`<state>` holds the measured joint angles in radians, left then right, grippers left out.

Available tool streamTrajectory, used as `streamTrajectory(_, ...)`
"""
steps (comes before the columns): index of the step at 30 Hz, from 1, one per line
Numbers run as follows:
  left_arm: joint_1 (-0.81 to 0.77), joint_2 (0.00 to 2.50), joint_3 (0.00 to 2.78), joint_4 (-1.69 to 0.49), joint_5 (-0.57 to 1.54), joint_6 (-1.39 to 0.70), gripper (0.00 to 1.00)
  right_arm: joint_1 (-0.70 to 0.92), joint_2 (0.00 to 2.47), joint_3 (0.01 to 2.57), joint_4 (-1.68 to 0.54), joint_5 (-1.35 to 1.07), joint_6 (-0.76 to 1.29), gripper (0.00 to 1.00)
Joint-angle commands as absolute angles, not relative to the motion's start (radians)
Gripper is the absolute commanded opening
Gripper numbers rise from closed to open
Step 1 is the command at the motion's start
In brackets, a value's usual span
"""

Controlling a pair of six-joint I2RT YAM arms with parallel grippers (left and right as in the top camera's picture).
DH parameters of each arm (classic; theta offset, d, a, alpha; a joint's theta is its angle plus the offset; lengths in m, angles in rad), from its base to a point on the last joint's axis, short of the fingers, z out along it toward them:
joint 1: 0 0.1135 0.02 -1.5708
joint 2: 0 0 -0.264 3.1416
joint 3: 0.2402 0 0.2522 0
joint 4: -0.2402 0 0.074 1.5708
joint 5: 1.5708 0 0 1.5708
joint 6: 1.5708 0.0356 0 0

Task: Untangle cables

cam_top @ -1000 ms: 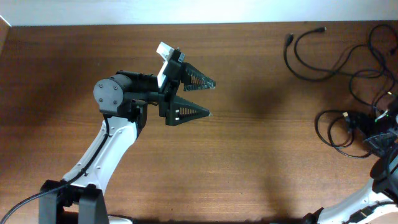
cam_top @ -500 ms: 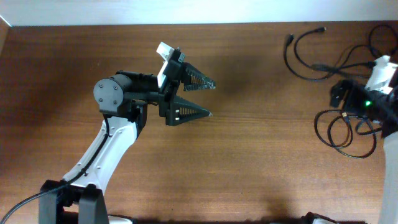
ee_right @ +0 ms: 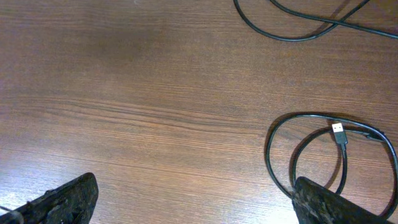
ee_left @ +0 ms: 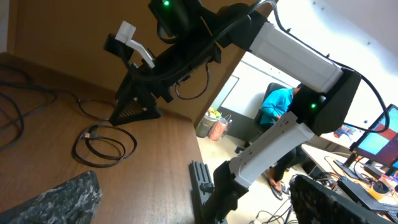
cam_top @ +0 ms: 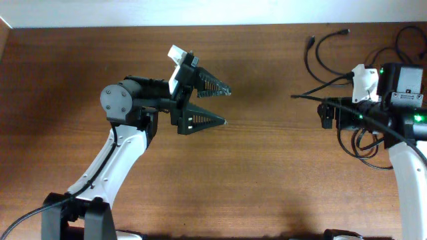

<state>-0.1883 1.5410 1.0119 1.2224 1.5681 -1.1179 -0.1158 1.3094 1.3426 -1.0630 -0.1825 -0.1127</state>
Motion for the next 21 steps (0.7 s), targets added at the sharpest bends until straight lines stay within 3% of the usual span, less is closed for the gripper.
streamTrajectory(1,-0.189,1.525,1.020,1.224,1.573,-1.097,0.99,-0.112,1.320,1.348,-1.063,-0.180,-0.120,0.99)
streamTrajectory(21,-0.145,1.525,1.021,1.234,1.573,-1.097,0.99,-0.112,1.320,1.348,-1.063,-0.180,-0.120,0.99)
